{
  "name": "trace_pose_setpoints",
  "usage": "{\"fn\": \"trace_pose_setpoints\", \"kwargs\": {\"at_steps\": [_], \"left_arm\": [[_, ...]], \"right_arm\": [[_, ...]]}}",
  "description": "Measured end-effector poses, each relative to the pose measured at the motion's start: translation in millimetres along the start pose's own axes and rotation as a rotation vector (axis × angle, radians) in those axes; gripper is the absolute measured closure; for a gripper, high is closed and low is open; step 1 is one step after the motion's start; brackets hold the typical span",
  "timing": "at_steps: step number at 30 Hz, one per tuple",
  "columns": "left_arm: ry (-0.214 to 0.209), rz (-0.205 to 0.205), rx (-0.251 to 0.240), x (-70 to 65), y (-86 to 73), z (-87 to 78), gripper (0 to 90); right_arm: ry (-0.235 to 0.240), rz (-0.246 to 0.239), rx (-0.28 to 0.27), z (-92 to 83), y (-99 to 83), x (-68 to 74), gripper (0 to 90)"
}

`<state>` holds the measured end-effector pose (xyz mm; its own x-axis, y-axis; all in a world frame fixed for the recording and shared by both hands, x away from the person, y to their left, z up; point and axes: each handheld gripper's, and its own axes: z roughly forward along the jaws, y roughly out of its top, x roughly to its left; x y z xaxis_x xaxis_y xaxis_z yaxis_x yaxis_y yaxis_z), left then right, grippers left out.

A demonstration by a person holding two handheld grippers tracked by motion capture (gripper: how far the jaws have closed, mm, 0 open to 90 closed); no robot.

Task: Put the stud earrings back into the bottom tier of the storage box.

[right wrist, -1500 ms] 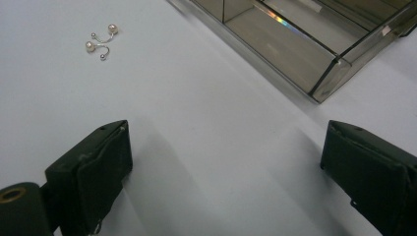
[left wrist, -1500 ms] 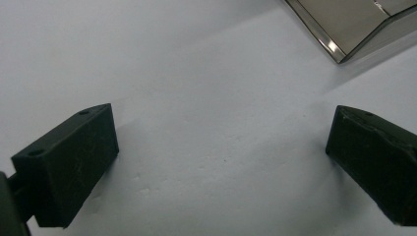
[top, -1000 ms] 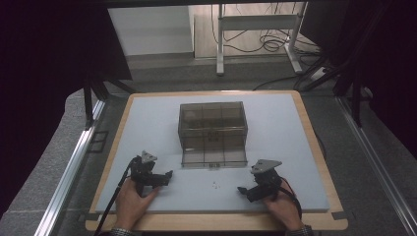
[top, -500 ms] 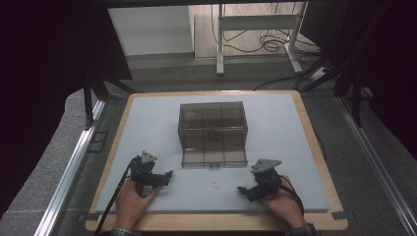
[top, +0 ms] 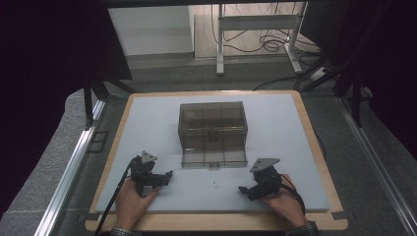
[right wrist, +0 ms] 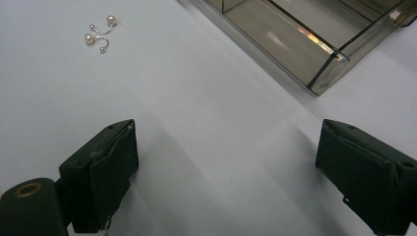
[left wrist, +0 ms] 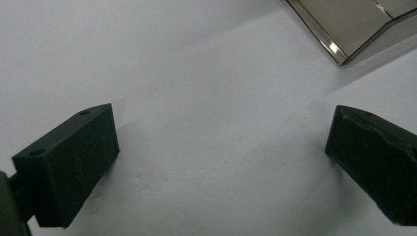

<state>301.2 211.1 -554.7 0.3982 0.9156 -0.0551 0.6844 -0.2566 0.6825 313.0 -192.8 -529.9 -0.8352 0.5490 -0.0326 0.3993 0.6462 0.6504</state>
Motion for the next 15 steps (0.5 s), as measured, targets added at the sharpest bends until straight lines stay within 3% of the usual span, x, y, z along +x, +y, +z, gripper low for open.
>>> {"fn": "trace_pose_setpoints", "kwargs": {"at_steps": [15], "left_arm": [[0.0, -0.001, 0.0, 0.0, 0.0, 0.0, 0.0]], "right_arm": [[0.043, 0.026, 0.061, -2.3, 10.7, -1.9, 17.4]]}}
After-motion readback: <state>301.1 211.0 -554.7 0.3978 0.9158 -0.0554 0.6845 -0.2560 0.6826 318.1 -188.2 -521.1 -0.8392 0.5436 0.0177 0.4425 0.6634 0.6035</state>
